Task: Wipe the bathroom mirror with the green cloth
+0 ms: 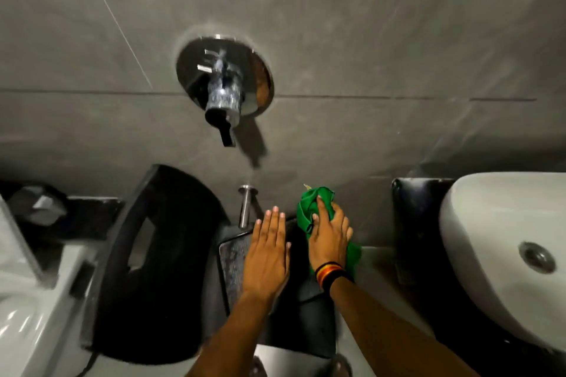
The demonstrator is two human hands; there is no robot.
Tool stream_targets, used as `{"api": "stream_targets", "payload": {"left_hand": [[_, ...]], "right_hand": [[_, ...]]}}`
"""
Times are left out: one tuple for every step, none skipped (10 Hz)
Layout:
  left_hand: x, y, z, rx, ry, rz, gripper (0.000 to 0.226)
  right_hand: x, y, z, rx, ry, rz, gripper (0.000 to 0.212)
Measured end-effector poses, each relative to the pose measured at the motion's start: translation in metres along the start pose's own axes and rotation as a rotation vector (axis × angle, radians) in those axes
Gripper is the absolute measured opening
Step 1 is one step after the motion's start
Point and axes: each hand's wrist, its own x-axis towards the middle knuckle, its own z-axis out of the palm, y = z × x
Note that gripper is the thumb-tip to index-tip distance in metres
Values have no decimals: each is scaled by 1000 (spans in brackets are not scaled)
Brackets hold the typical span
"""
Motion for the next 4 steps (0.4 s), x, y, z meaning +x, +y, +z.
{"api": "stream_targets", "payload": {"left_hand": [[-7,-8,30,19,-104,-14,66],[-3,-8,40,36,-161,-41,65],[1,-6,44,24,-183,-64,66],[1,-2,48,-5,-170,-62,66]], "right_hand": [[-9,13,33,-14,-57,8,40],[-7,21,48,-21,-129,16,42],[-7,31,60,-98,-270,-7,51],[-8,40,66,-108,-381,-26,55]]}}
